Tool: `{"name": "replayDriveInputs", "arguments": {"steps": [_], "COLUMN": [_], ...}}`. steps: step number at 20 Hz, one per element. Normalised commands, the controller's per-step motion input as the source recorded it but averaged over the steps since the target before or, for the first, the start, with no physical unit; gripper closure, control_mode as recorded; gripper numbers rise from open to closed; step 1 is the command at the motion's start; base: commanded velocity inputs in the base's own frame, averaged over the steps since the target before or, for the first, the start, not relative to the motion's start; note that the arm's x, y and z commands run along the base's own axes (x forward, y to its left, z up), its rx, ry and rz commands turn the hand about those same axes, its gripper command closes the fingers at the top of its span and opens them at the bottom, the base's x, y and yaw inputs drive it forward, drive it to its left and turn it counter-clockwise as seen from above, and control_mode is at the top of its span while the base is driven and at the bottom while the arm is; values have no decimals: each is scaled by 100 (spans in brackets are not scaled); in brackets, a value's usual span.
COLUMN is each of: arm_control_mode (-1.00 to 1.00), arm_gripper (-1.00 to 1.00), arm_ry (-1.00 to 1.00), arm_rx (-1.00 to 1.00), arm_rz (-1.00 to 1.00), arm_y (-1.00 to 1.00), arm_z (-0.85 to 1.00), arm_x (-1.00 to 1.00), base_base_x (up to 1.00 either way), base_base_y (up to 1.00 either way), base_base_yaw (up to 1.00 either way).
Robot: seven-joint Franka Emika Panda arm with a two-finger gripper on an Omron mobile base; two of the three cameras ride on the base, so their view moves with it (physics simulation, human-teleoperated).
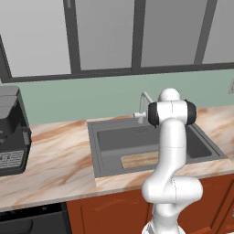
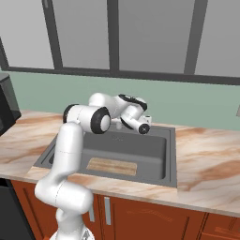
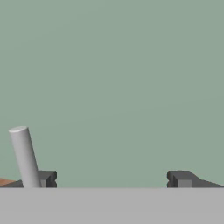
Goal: Turn on the sink faucet with hot water and rinse the cutting board for ten seconds, then turn off the faucet. Push the cutting board to reach the water if necessary.
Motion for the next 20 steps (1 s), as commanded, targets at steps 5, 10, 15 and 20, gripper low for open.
{"name": "replayDriveInputs", "arguments": {"steps": [5, 10, 15, 20], "arm_control_mode": [-100, -100, -100, -100], "arm_gripper": [-100, -100, -100, 100], "arm_ry": [0, 0, 0, 0], "arm_rx": [0, 0, 0, 0], "arm_rz": [0, 0, -1, 0], "arm_y": [0, 0, 0, 0], "arm_z": [0, 0, 0, 0], "arm_x": [0, 0, 9, 0], "base_base_x": [0, 0, 0, 0], "base_base_y": [0, 0, 0, 0], "base_base_yaw": [0, 0, 0, 0]}}
